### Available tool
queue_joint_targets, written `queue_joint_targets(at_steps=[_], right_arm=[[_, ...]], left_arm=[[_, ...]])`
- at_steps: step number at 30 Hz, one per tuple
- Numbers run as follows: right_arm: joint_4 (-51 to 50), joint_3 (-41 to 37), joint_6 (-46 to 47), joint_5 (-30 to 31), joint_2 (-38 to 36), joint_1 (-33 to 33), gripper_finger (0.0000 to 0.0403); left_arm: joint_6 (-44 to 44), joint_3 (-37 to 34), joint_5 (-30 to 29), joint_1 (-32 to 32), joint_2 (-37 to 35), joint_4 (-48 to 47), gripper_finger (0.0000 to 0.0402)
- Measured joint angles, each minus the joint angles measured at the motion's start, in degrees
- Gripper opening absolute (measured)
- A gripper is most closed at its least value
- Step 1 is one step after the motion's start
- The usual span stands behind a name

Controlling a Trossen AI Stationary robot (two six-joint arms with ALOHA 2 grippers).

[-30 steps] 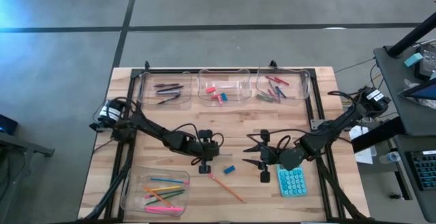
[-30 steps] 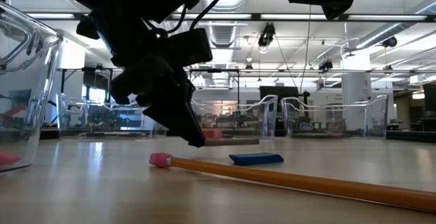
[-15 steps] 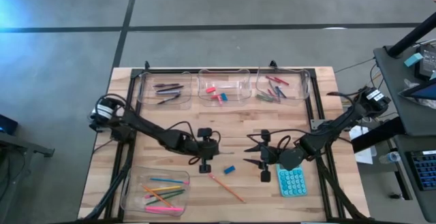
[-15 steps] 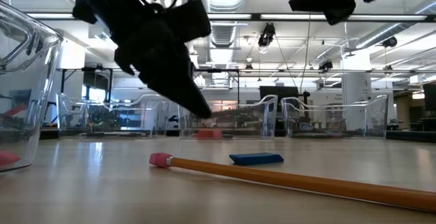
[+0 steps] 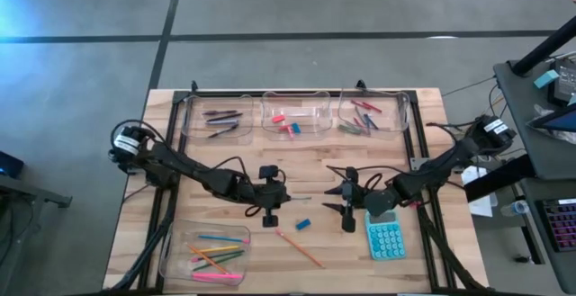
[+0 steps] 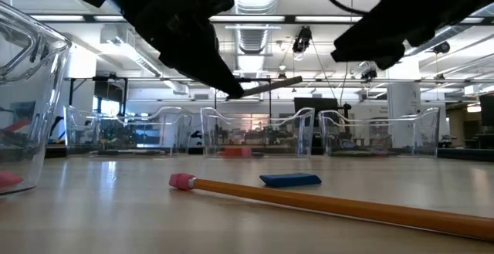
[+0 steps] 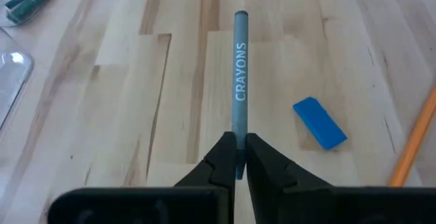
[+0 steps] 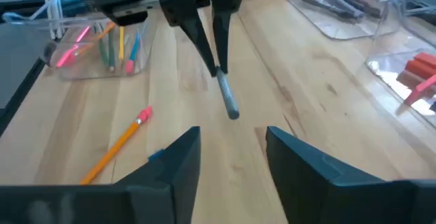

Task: Sort crayons/erasers/pens/pencils in bins
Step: Put the gray crayon into the top right transparent bin

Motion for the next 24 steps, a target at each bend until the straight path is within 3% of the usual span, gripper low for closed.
queue_joint_targets(at_steps=[10,24], right_arm=[[5.77,0.57,-1.23,-0.10,6.20,-2.03,0.0222],[12.99,3.43,-3.46,-4.70,14.15,-6.19,0.0219]], left_arm=[[0.11,-0.02,0.02,0.00,-0.04,-0.08,0.0005],[0.09,0.20,0.10,-0.35,-0.05,-0.01,0.0005]])
